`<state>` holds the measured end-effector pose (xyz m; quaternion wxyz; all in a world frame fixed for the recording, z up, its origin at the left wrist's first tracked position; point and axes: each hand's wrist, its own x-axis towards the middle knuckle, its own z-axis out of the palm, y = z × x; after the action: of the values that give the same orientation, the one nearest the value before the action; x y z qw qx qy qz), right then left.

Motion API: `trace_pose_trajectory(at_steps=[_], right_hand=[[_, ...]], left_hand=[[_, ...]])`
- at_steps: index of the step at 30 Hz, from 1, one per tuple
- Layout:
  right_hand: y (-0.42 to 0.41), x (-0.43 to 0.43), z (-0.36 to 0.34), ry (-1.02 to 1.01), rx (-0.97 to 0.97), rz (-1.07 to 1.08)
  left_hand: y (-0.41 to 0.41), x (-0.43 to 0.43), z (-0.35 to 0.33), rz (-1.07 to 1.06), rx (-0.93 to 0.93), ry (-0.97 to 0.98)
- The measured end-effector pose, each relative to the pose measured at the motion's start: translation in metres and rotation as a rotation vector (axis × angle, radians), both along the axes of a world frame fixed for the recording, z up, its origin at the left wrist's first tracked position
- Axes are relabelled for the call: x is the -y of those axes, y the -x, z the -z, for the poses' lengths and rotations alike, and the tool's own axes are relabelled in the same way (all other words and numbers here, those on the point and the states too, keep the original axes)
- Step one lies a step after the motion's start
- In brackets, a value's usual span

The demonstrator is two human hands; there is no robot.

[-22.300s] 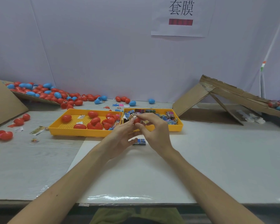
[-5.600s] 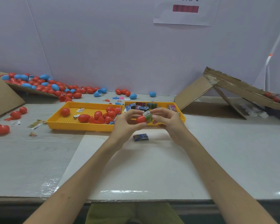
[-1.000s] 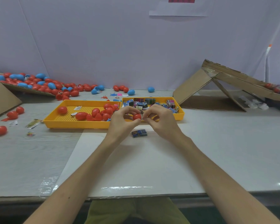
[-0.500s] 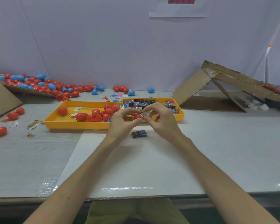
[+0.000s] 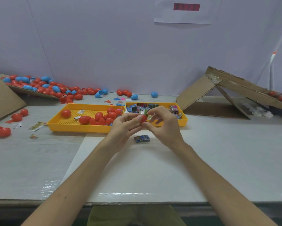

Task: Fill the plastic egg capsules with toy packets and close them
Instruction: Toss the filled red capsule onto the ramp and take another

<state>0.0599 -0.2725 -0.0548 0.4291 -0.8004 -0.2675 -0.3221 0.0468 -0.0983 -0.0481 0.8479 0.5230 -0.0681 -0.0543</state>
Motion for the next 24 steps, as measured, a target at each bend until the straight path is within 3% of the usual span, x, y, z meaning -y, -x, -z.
trace_pose_trajectory(at_steps=[12,19,24], right_hand=[[0.0012,-0.0022,0.0013,0.013,0.124,0.015],[0.0023,-0.005,0.0019,-0.023,0.096,0.008],[0.0005,-0.0037,0.0038,-0.027,0.131,0.016]], left_hand=[[0.0003,-0.0008,-0.0001,0.04,-0.067,0.019],[0.0026,-0.0015,-0.0045,0.117,-0.123,0.13],[0.0038,-0.0017,-0.0051,0.133,-0.127,0.081]])
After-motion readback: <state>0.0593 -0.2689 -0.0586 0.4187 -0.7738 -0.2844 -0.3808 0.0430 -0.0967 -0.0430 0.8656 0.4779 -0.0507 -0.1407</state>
